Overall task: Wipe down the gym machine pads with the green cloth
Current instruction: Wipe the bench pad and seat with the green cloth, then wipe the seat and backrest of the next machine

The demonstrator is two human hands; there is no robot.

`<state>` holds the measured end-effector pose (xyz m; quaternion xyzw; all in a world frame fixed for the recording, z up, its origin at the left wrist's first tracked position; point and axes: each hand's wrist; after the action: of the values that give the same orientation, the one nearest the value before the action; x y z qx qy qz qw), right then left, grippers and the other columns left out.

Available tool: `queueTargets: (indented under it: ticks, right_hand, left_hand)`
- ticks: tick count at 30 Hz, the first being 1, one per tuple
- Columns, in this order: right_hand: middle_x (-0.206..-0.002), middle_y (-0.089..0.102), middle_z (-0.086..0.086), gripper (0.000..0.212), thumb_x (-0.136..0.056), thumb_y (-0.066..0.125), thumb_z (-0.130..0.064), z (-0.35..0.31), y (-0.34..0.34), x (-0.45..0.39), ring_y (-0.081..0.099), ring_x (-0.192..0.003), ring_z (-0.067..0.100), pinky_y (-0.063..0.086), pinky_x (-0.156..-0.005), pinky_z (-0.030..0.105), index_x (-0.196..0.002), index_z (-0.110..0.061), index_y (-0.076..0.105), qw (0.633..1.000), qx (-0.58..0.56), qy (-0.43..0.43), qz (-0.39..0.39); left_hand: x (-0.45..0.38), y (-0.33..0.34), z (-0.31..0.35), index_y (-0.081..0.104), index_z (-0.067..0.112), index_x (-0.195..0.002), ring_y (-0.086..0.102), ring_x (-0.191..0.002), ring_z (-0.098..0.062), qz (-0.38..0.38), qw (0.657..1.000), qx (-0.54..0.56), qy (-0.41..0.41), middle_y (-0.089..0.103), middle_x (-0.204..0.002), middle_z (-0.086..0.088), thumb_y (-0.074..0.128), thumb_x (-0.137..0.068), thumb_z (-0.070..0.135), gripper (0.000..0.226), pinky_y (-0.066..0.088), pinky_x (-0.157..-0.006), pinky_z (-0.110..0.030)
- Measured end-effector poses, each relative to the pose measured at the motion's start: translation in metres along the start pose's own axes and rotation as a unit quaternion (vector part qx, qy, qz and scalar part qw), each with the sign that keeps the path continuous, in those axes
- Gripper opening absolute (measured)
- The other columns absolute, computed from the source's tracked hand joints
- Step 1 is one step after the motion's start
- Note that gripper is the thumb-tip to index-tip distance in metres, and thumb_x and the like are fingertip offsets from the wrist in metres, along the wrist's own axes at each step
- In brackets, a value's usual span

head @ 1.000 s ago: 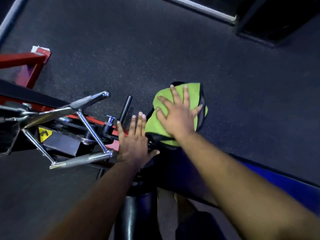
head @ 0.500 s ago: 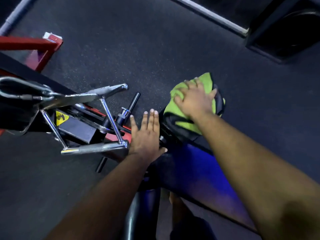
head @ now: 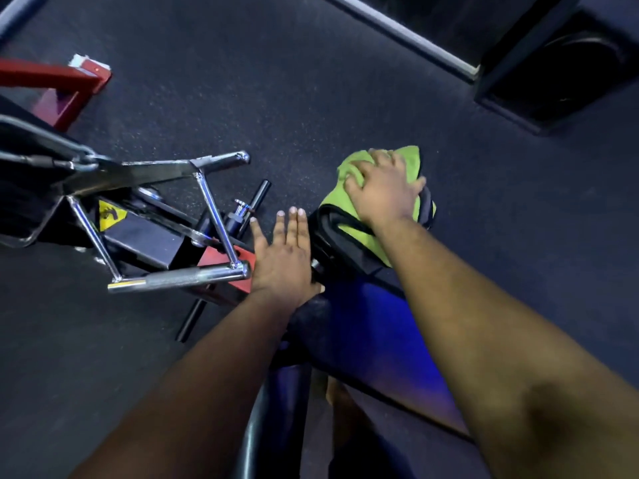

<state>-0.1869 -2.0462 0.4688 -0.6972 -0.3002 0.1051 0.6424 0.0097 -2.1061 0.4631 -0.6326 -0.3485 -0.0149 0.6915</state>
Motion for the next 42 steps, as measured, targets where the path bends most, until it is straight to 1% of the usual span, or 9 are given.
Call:
queueTargets:
  ticks: [3,7,15,18,21,24,28,35,42]
  right_hand:
    - [-0.165,0.028,-0.009,0.042,-0.097,0.045,-0.053,-0.013,0.010,0.059,0.021,-0.151,0.023,0.029,-0.105,0.069,-0.137,-0.045,0.056,0.995,-0.068,0.046,0.057]
    - [-0.154,0.042,0.005,0.046,-0.096,0.059,-0.031,0.000,0.014,0.143,0.040,-0.134,0.033,0.048,-0.103,0.052,-0.142,-0.036,0.057,0.987,-0.152,-0.030,0.032]
    - [-0.143,0.045,0.005,0.041,-0.097,0.065,-0.029,0.071,-0.041,0.193,0.041,-0.130,0.027,0.043,-0.104,0.038,-0.137,-0.032,0.063,0.979,-0.192,-0.060,-0.032]
    - [-0.140,0.046,0.006,0.045,-0.092,0.071,-0.028,0.065,-0.061,0.219,0.043,-0.128,0.027,0.038,-0.108,0.033,-0.136,-0.031,0.064,0.959,-0.258,-0.109,-0.036]
    - [-0.135,0.046,0.003,0.048,-0.087,0.074,-0.027,0.059,-0.077,0.238,0.045,-0.128,0.025,0.035,-0.115,0.035,-0.135,-0.029,0.065,0.926,-0.342,-0.148,-0.054]
    - [-0.130,0.043,-0.002,0.053,-0.083,0.079,-0.022,0.059,-0.103,0.259,0.046,-0.127,0.020,0.035,-0.117,0.035,-0.134,-0.028,0.065,0.894,-0.398,-0.192,-0.075]
    - [-0.131,0.042,-0.001,0.076,-0.076,0.076,-0.045,0.054,-0.128,0.282,0.047,-0.127,0.018,0.033,-0.115,0.028,-0.145,-0.027,0.052,0.874,-0.400,-0.248,-0.123]
    - [-0.156,0.032,0.011,0.112,-0.073,0.081,-0.063,0.006,-0.151,0.322,0.031,-0.146,0.030,0.027,-0.119,0.041,-0.162,-0.033,0.019,0.871,-0.285,-0.352,-0.191]
    - [-0.162,0.035,0.006,0.134,-0.061,0.093,-0.053,-0.068,-0.152,0.425,0.030,-0.151,0.010,0.025,-0.126,0.039,-0.164,-0.031,0.010,0.699,-0.316,-0.482,-0.423]
  left_hand:
    - [0.001,-0.004,-0.001,-0.024,-0.002,-0.153,-0.011,-0.157,-0.030,-0.014,1.000,-0.003,0.003,-0.017,-0.169,-0.013,0.054,-0.076,0.083,0.139,-0.007,-0.115,-0.075]
    - [0.010,-0.016,-0.007,-0.029,0.004,-0.153,-0.019,-0.155,-0.030,-0.039,0.999,0.007,0.033,-0.020,-0.169,-0.011,0.057,-0.081,0.071,0.131,-0.010,-0.115,-0.074]
    - [0.105,-0.035,0.019,-0.006,0.007,-0.161,-0.005,-0.158,-0.029,0.004,0.985,0.171,-0.010,-0.007,-0.170,-0.012,0.053,-0.089,0.072,0.114,-0.006,-0.122,-0.059]
    - [0.153,-0.052,0.052,0.014,0.006,-0.161,0.024,-0.153,-0.022,-0.027,0.902,0.425,-0.068,0.024,-0.167,-0.011,0.048,-0.099,0.060,0.089,0.018,-0.123,-0.037]
    - [0.195,-0.065,0.083,0.050,0.015,-0.141,0.056,-0.117,-0.011,-0.044,0.782,0.617,-0.078,0.061,-0.135,-0.001,0.055,-0.102,0.045,0.049,0.042,-0.086,-0.012]
    - [0.238,-0.069,0.104,0.068,0.012,-0.115,0.066,-0.090,-0.008,0.024,0.707,0.699,-0.102,0.074,-0.102,0.002,0.068,-0.097,0.037,0.031,0.051,-0.080,-0.021]
    - [0.299,-0.076,0.113,0.072,0.009,-0.089,0.065,-0.073,-0.009,0.102,0.635,0.747,-0.168,0.073,-0.081,0.001,0.083,-0.084,0.025,0.020,0.049,-0.071,-0.026]
    - [0.423,-0.088,0.092,0.066,0.019,-0.075,0.054,-0.058,-0.004,0.211,0.686,0.650,-0.250,0.060,-0.063,0.009,0.077,-0.083,0.009,0.017,0.045,-0.057,-0.024]
    - [0.576,-0.062,0.077,0.075,0.027,-0.088,0.060,-0.065,-0.003,0.268,0.684,0.595,-0.327,0.068,-0.071,0.011,0.073,-0.067,0.026,0.021,0.049,-0.063,-0.026]
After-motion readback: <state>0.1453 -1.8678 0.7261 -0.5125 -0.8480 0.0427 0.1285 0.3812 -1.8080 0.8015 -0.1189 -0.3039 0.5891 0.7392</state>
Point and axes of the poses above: each hand's wrist, its own x-axis away from the middle knuckle, its own y-axis out of the palm, z = x × y
